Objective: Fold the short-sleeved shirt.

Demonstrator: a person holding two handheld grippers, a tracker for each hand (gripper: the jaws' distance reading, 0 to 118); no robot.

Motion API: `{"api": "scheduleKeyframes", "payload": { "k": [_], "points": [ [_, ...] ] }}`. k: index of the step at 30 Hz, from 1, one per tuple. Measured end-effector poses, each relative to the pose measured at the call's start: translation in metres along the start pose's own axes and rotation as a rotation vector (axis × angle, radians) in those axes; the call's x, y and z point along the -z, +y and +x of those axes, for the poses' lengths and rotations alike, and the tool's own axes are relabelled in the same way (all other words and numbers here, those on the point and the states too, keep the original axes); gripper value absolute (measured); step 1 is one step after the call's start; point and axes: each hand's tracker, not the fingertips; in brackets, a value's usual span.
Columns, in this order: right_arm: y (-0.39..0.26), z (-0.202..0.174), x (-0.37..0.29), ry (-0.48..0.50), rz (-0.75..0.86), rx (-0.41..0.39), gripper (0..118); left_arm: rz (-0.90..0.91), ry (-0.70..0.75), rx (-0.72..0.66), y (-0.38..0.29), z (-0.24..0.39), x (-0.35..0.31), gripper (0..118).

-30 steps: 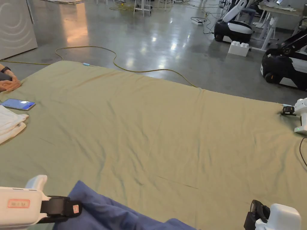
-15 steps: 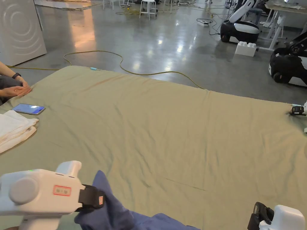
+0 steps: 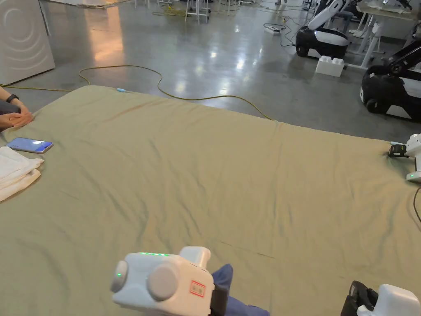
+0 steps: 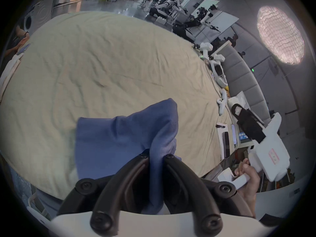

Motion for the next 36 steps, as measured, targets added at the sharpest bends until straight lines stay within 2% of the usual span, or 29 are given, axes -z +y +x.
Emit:
{"api": "scheduleKeyframes", "payload": {
  "k": [6, 10, 13, 15, 19, 22, 25, 26, 27, 28, 29, 33, 36],
  "points": [
    [-0.005, 0.003, -0.002, -0.009, -0.014, 0.002, 0, -0.070, 0.015, 0.001, -0.005, 0.008, 0.061, 12],
    [-0.007, 0.007, -0.002, -0.015, -0.022, 0.007, 0, -0.098, 0.026, -0.015, -0.011, 0.007, 0.077, 13],
    [-0.008, 0.009, -0.002, -0.017, -0.027, 0.006, 0, -0.122, -0.070, -0.041, -0.011, 0.003, 0.067, 37],
    [-0.008, 0.010, -0.003, -0.018, -0.026, 0.005, 0, -0.108, -0.116, -0.065, -0.009, 0.000, 0.054, 40],
    [-0.008, 0.012, -0.003, -0.018, -0.030, 0.006, 0, -0.023, -0.142, -0.049, -0.001, 0.002, 0.018, 62],
    [-0.008, 0.011, -0.005, -0.018, -0.030, 0.007, 0, 0.030, -0.164, -0.060, 0.004, -0.001, 0.003, 62],
    [-0.009, 0.012, -0.005, -0.018, -0.033, 0.009, 0, 0.029, -0.084, -0.012, 0.002, -0.001, 0.011, 61],
    [-0.009, 0.012, -0.004, -0.021, -0.034, 0.011, 0, 0.008, -0.069, 0.003, 0.001, -0.003, 0.017, 58],
    [-0.009, 0.012, -0.004, -0.022, -0.037, 0.017, 0, -0.019, -0.057, 0.016, -0.001, -0.005, 0.028, 47],
    [-0.009, 0.013, -0.003, -0.022, -0.037, 0.023, 0, -0.044, -0.041, 0.017, -0.004, -0.006, 0.039, 28],
    [-0.010, 0.013, -0.003, -0.022, -0.037, 0.027, 0, -0.063, -0.029, 0.029, -0.009, -0.001, 0.046, 23],
    [-0.010, 0.012, -0.003, -0.021, -0.039, 0.022, 0, -0.114, -0.098, 0.048, -0.026, 0.000, 0.086, 17],
    [-0.011, 0.014, -0.002, -0.021, -0.041, 0.021, 0, -0.099, -0.085, 0.058, -0.040, 0.002, 0.105, 17]
  ]
}}
